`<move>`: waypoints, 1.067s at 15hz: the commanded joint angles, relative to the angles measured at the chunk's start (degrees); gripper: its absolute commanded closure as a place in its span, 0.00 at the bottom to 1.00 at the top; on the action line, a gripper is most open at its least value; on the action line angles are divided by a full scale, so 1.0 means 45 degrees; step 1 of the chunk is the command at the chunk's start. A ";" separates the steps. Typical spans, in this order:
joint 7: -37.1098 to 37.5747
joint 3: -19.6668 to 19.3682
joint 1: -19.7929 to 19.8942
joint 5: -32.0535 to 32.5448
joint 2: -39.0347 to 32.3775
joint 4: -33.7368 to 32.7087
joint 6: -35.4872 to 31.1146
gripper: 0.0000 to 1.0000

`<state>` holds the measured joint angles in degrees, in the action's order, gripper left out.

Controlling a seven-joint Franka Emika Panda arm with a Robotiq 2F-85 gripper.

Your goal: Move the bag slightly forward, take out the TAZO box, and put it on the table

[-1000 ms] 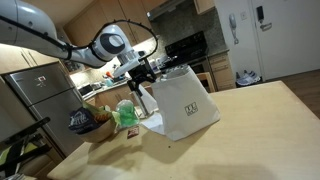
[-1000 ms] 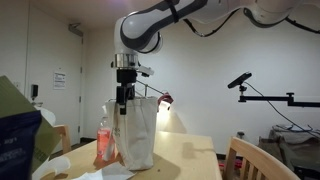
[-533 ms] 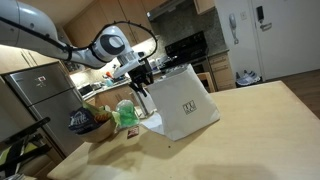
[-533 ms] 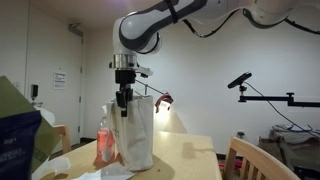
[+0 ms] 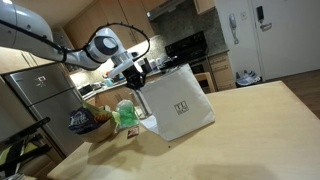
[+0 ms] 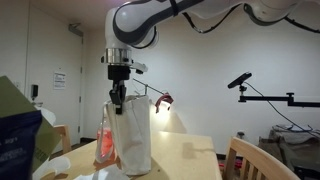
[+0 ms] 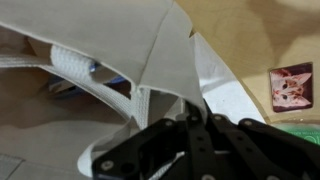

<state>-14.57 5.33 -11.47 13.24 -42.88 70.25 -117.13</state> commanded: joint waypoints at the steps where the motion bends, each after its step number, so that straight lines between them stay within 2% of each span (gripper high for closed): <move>1: -0.0145 0.0027 -0.0115 0.0220 0.0845 0.0911 -0.0529 0.99; 6: -0.0185 0.0099 -0.0081 0.0185 0.1537 0.2050 -0.0935 0.99; 16: -0.0122 0.0485 0.0135 0.0003 0.3976 0.6626 -0.3327 0.99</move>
<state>-14.57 6.37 -11.76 13.44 -31.24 91.29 -128.69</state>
